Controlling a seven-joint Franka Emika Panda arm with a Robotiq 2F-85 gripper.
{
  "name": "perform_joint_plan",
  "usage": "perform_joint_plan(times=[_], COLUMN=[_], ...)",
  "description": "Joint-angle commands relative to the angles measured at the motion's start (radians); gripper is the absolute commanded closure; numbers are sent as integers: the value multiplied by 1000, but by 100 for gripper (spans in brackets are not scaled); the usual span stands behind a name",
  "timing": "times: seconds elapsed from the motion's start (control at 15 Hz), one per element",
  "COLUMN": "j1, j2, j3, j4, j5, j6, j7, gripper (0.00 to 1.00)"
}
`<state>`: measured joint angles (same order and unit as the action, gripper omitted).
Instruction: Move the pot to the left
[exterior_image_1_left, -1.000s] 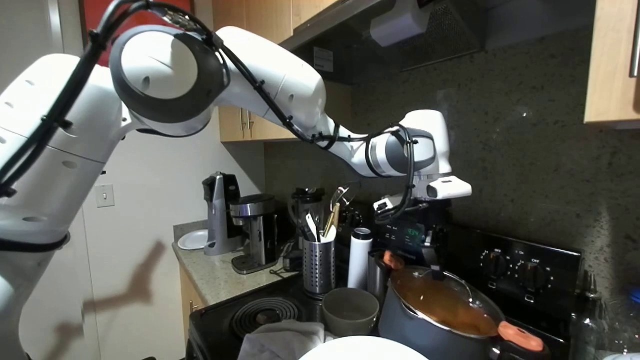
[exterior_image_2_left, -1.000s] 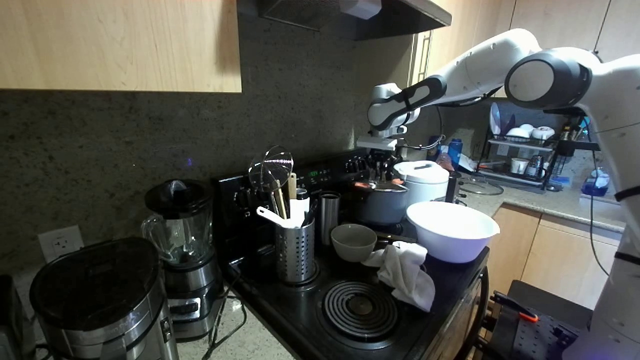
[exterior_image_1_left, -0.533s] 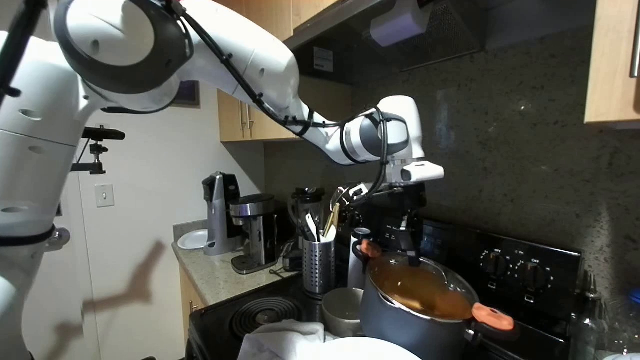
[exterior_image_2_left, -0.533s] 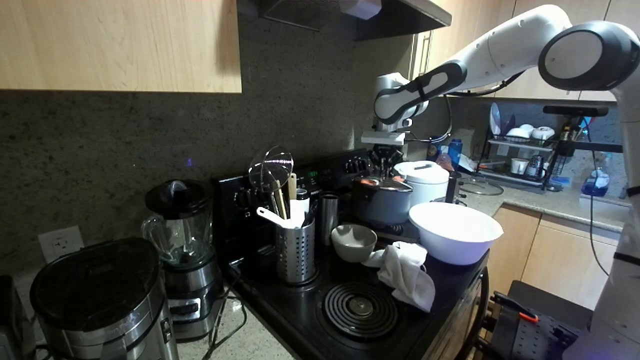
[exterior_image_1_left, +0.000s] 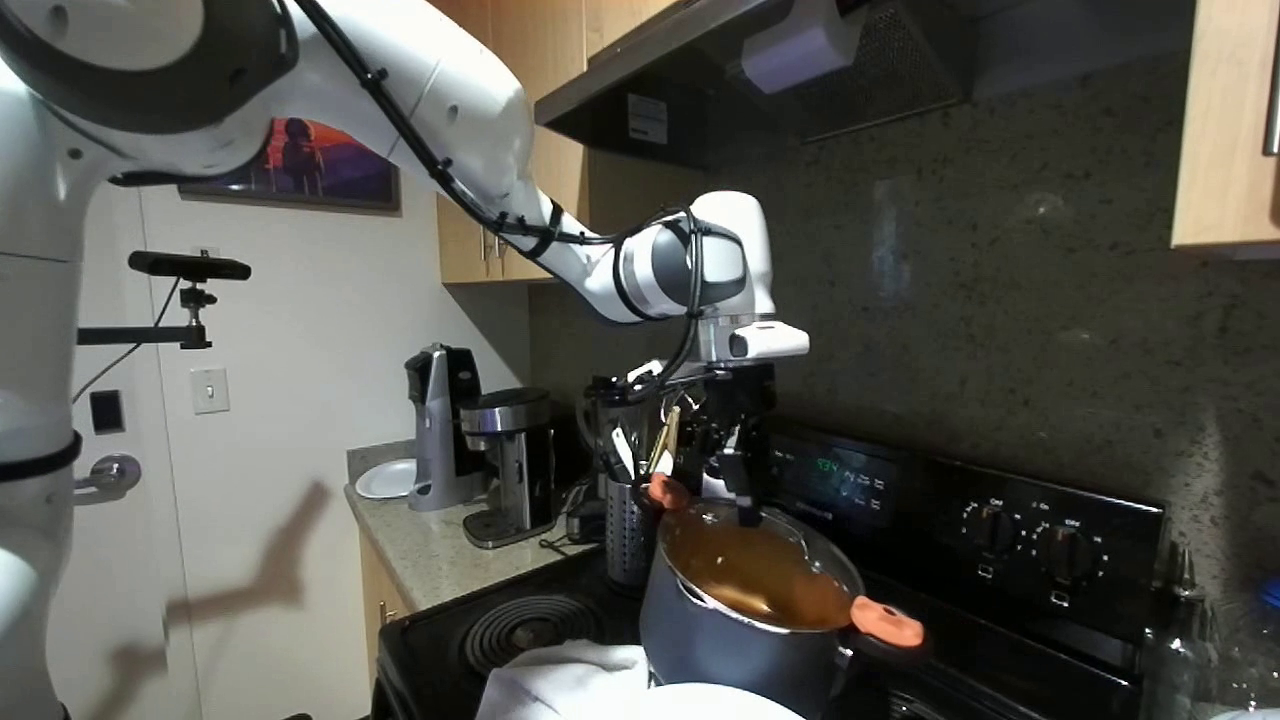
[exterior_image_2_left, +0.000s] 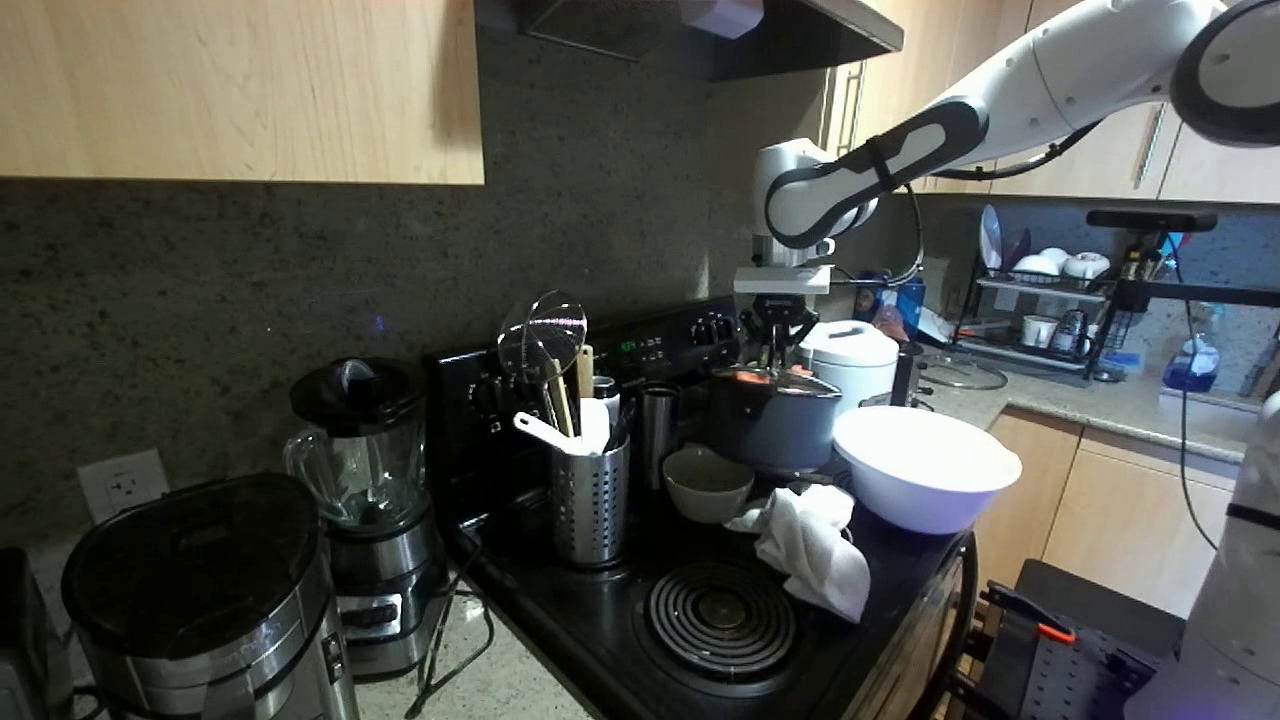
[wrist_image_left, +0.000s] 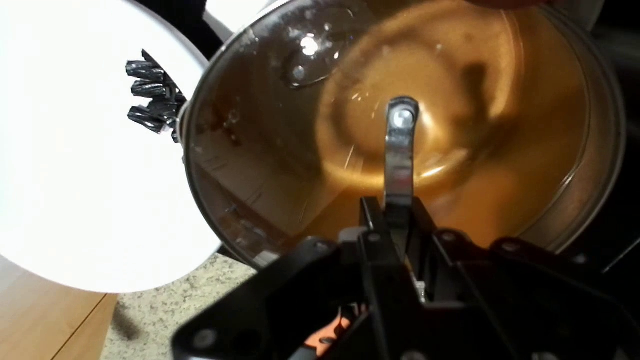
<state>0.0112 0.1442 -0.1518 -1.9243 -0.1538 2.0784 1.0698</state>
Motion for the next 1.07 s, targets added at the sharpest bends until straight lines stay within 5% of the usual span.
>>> perform_joint_plan(times=[0.0,1.0], j1=[0,24], j2=[-140,-331], j3=[38,212], j4=[-93,-276], j5=[-17,1], j6=[-1,38], j7=[22,-20], gripper=[96,96])
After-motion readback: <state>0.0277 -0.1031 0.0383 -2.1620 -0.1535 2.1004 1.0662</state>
